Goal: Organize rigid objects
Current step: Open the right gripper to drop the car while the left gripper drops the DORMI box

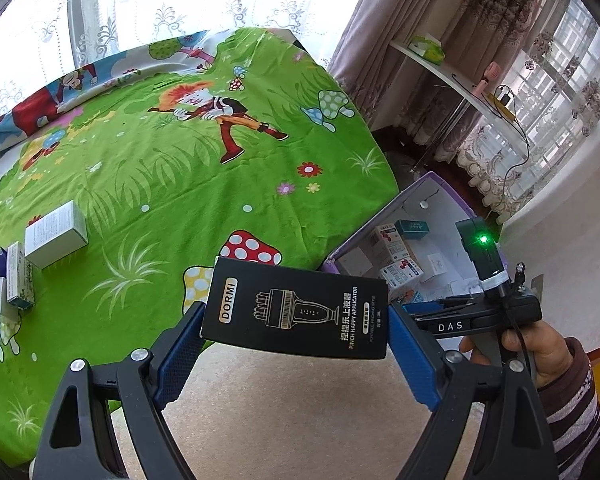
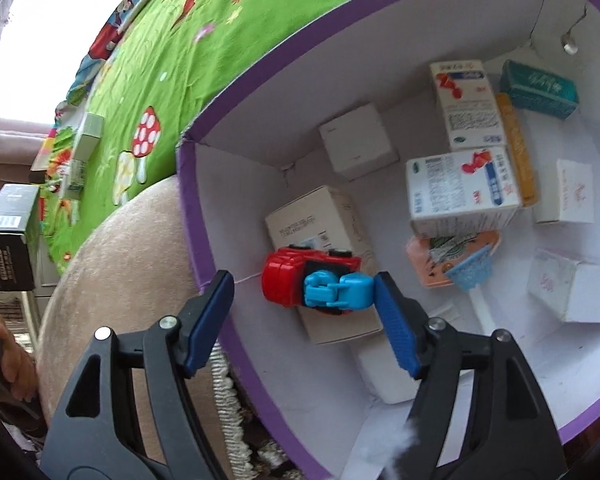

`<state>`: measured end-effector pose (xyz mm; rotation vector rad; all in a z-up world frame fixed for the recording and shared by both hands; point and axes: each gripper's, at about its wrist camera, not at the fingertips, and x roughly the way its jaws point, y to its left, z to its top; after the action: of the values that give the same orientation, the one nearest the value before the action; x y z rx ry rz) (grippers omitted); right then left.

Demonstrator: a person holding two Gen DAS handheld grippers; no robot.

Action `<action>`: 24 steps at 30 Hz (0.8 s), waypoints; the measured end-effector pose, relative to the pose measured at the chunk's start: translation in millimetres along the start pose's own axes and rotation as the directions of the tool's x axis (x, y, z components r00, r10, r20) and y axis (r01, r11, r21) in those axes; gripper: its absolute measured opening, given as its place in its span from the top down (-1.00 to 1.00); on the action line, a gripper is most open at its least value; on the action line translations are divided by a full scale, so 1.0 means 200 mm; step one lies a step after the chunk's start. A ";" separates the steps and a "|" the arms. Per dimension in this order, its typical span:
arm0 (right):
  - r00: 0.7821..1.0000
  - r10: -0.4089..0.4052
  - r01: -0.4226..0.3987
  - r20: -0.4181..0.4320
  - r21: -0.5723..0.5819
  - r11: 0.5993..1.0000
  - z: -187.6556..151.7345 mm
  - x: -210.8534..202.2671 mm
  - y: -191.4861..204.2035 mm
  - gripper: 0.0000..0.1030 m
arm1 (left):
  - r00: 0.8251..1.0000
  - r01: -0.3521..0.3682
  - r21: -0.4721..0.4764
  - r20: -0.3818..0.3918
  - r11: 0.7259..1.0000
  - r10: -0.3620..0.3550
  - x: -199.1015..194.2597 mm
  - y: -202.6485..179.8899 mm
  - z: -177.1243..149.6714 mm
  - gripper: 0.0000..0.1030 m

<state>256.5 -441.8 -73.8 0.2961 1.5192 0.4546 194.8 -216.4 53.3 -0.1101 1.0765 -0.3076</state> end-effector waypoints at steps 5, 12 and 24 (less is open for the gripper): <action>1.000 0.028 -0.028 -0.001 0.021 0.999 0.00 -0.02 -0.03 -0.46 | 1.000 0.004 0.005 -0.005 1.000 -0.004 0.02 -0.02 0.01 -0.71; 1.000 0.024 -0.025 0.018 0.034 0.999 0.00 -0.05 -0.09 -0.50 | 0.999 0.025 0.023 -0.021 0.999 -0.025 0.08 -0.08 0.07 -0.71; 0.997 0.036 -0.042 0.068 0.093 0.995 -0.07 -0.20 -0.24 -0.51 | 0.993 0.106 0.105 -0.065 0.989 -0.099 0.24 -0.31 0.23 -0.71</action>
<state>247.5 -503.4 -61.8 0.4121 1.4744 0.4006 244.3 -293.3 49.4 -0.0595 1.1131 -0.4640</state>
